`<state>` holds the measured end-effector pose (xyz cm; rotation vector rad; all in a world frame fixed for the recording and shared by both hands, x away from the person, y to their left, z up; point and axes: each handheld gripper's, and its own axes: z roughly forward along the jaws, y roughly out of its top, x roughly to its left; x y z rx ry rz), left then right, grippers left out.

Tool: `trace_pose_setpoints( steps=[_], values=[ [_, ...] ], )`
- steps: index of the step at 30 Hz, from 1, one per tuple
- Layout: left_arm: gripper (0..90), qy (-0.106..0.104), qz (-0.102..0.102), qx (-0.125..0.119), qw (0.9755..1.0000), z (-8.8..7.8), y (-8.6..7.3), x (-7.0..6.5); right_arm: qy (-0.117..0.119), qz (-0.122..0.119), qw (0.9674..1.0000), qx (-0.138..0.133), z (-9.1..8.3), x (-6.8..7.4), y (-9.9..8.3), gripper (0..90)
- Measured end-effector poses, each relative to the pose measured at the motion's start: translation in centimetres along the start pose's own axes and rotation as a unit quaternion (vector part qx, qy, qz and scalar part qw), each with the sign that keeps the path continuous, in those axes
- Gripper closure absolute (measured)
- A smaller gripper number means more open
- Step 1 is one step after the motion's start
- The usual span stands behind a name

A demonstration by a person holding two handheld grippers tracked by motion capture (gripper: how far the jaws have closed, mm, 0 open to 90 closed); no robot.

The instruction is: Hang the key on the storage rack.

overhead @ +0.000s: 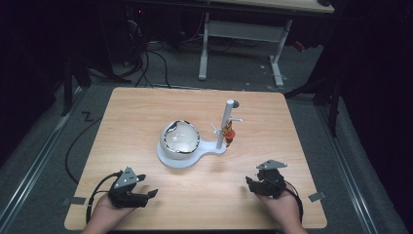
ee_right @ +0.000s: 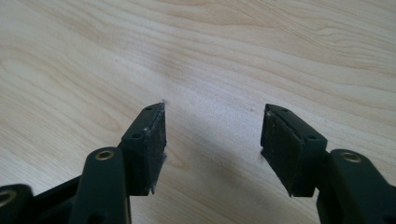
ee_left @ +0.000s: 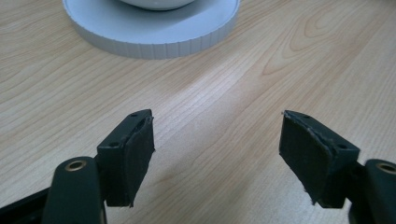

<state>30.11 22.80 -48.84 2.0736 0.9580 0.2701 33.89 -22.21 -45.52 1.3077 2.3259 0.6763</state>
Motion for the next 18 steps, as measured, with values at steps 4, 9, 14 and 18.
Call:
trace_pose_setpoints(
  steps=[4, 9, 14, 18],
  values=[
    [26.4, 0.011, -0.021, -0.002, 0.9997, -0.1, -0.4, 0.4, -0.001, -0.003, 0.9989, -0.046, -0.1, 0.1, -1.5, 35.7],
    [25.6, 0.020, -0.042, -0.013, 0.9988, -0.3, -0.4, 0.9, 0.020, 0.017, 0.9991, -0.034, 0.4, -0.4, -1.7, 33.7],
    [25.0, 0.020, -0.046, -0.019, 0.9986, -0.1, -0.1, 0.9, 0.024, 0.022, 0.9993, -0.018, 0.8, -0.8, -2.2, 32.5],
    [24.2, 0.010, -0.035, -0.019, 0.9991, 0.4, 0.4, 1.0, 0.016, 0.020, 0.9995, -0.017, 0.5, -0.9, -2.8, 32.2]
  ],
)
